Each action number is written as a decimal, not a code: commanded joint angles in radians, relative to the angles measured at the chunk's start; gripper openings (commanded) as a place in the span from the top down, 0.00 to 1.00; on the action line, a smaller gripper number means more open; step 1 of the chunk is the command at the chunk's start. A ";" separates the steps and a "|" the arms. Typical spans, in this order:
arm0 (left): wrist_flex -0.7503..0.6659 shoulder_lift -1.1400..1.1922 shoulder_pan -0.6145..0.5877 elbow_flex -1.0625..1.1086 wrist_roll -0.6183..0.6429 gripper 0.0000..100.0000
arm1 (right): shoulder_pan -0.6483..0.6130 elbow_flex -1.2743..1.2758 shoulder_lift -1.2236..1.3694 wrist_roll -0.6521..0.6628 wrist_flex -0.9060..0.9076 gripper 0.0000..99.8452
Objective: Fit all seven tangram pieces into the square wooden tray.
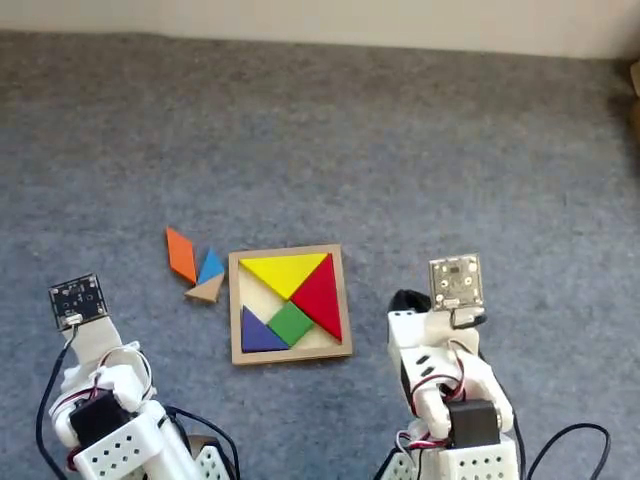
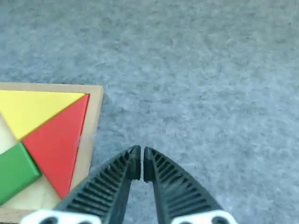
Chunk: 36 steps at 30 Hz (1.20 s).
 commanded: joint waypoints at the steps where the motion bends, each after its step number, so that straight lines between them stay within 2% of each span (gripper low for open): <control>1: 0.011 -0.058 -0.004 0.021 0.002 0.99 | 0.018 0.007 -0.021 -0.031 0.019 0.98; 9: -0.012 -0.058 -0.004 0.021 0.002 0.99 | 0.019 0.104 -0.027 -0.178 0.021 0.98; 17: -0.014 -0.058 -0.004 0.021 -0.003 0.99 | 0.105 0.196 -0.027 -0.181 0.021 0.98; 20: -0.112 -0.058 -0.004 0.021 -0.012 0.99 | 0.140 0.196 -0.027 -0.181 0.022 0.98; 22: -0.203 -0.058 -0.004 0.018 -0.087 0.99 | 0.156 0.196 -0.027 -0.181 0.036 0.98; 25: -0.305 -0.058 0.004 0.018 -0.302 0.99 | 0.157 0.199 -0.028 -0.181 0.127 0.98; 27: -0.339 -0.058 0.053 -0.004 -0.390 0.99 | 0.156 0.200 -0.030 -0.181 0.154 0.98; 29: -0.305 -0.058 0.124 -0.064 -0.394 0.99 | 0.157 0.203 -0.031 -0.181 0.162 0.98; 36: -0.018 -0.038 0.361 -0.417 -0.394 0.95 | 0.162 0.203 -0.031 -0.181 0.163 0.98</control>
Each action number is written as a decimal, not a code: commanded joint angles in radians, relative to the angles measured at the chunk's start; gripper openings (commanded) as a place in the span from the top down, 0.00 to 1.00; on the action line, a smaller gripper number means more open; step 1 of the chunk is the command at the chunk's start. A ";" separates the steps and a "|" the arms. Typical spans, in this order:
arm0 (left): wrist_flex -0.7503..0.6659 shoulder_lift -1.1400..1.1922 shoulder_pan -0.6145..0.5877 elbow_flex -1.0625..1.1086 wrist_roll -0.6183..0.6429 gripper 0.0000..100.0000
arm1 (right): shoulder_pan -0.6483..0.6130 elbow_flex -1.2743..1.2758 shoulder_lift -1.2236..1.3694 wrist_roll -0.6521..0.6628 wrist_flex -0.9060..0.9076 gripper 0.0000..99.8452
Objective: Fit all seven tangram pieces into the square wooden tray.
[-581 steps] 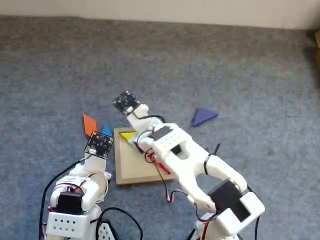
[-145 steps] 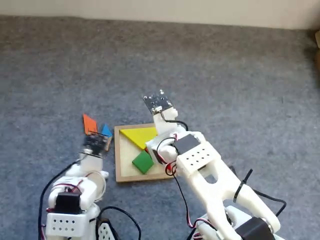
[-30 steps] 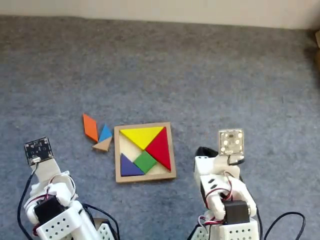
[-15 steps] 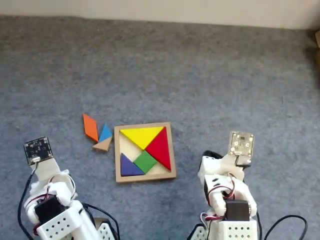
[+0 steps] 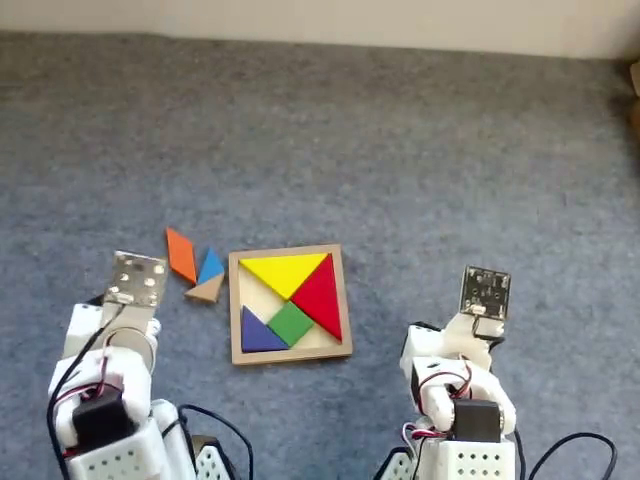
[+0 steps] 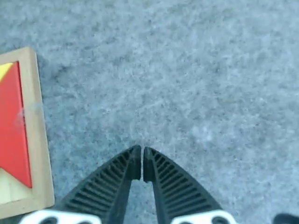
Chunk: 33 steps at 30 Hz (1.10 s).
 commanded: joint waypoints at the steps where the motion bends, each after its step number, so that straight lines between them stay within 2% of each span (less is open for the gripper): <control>1: 0.107 -0.010 0.114 -0.196 -0.006 0.95 | 0.013 0.110 -0.021 -0.011 0.005 0.98; 6: 0.110 0.252 0.139 -0.255 -0.014 0.95 | 0.041 0.110 -0.022 -0.009 0.039 0.98; 13: 0.109 0.553 0.231 -0.361 -0.044 0.87 | 0.050 0.110 -0.024 -0.009 0.035 0.98; 20: -0.072 0.769 0.249 -0.401 -0.040 0.87 | 0.051 0.111 -0.024 -0.009 0.035 0.98; 25: -0.176 0.926 0.245 -0.430 0.069 0.87 | 0.051 0.111 -0.024 -0.009 0.033 0.98; 33: -0.176 1.185 0.251 -0.591 0.285 0.87 | 0.051 0.111 -0.024 -0.009 0.033 0.98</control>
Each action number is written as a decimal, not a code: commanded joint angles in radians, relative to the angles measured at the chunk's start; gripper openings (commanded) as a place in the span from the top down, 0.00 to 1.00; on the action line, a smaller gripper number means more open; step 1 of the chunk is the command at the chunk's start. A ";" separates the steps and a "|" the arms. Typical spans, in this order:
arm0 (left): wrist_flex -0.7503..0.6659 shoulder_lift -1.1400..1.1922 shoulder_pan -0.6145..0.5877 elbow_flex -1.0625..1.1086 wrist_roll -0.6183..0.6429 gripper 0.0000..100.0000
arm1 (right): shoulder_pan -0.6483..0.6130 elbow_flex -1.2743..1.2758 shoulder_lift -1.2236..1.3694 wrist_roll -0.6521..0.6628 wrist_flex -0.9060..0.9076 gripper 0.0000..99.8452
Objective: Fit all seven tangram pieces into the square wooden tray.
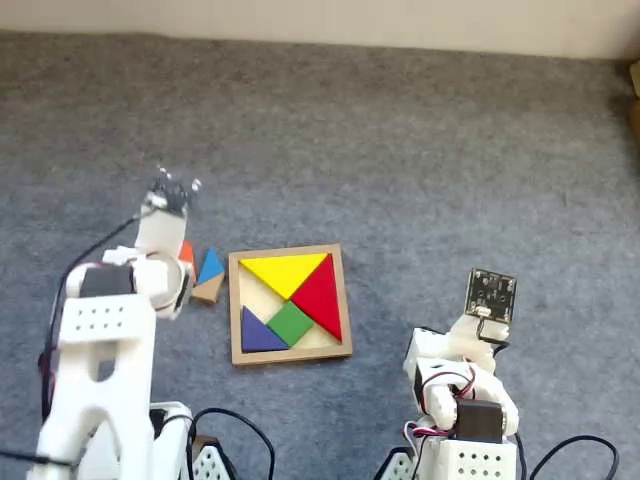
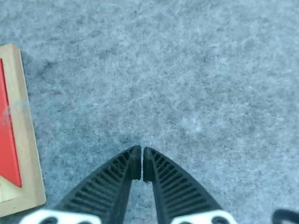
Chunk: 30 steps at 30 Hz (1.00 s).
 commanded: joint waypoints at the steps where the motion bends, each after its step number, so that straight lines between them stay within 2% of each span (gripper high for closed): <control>1: -0.009 0.101 0.018 -0.108 0.077 0.87 | 0.013 0.111 -0.024 -0.009 -0.001 0.98; 6: -0.011 0.243 0.019 -0.191 0.095 0.79 | 0.013 0.111 -0.024 -0.009 -0.001 0.98; 15: -0.015 0.498 0.122 -0.378 0.097 0.81 | 0.013 0.111 -0.024 -0.009 -0.002 0.98; 22: -0.009 0.714 0.124 -0.533 0.097 0.83 | 0.013 0.111 -0.024 -0.009 -0.002 0.98; 30: -0.008 0.871 0.127 -0.599 0.095 0.83 | 0.015 0.111 -0.024 -0.009 -0.002 0.98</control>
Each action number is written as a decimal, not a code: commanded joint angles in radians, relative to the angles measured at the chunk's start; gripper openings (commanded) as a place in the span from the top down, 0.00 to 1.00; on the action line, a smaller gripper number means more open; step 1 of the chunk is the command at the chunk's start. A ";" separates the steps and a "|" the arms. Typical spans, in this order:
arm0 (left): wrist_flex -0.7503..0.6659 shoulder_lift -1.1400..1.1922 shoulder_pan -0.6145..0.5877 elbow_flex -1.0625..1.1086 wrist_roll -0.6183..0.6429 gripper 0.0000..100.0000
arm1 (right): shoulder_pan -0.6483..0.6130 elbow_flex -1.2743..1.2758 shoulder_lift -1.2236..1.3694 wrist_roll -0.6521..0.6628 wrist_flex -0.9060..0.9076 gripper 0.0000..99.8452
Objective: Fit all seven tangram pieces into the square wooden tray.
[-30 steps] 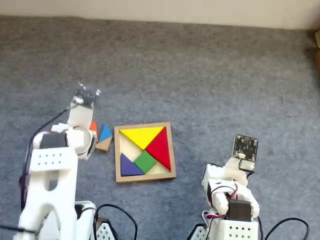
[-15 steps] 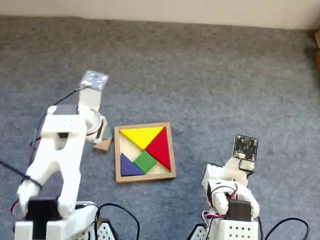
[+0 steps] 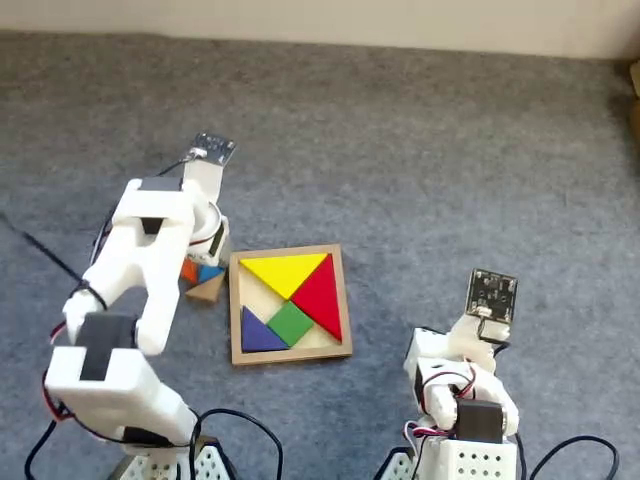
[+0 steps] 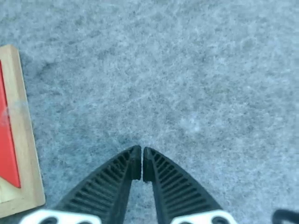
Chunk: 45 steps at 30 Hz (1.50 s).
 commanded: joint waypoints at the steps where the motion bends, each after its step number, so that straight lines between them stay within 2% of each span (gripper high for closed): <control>1: -0.003 0.031 0.013 -0.045 0.002 0.83 | 0.012 0.110 -0.024 -0.009 -0.002 0.98; 13: 0.046 0.042 0.044 -0.036 0.003 0.83 | 0.012 0.110 -0.024 -0.009 -0.002 0.98; 17: 0.063 0.042 0.045 -0.036 -0.002 0.88 | 0.012 0.110 -0.024 -0.009 -0.002 0.98; 23: 0.097 0.050 0.045 -0.039 -0.005 0.88 | 0.027 0.110 -0.024 -0.008 -0.002 0.98; 27: 0.101 0.042 0.044 -0.036 -0.054 0.88 | 0.027 0.110 -0.024 -0.008 -0.002 0.98; 34: 0.146 0.016 0.045 -0.031 -0.097 0.88 | 0.027 0.110 -0.024 -0.008 -0.002 0.98; 42: 0.144 -0.079 0.050 0.087 -0.123 0.81 | 0.027 0.110 -0.024 -0.008 -0.002 0.98; 45: 0.144 -0.087 0.035 0.122 -0.178 0.81 | 0.027 0.110 -0.024 -0.008 -0.002 0.98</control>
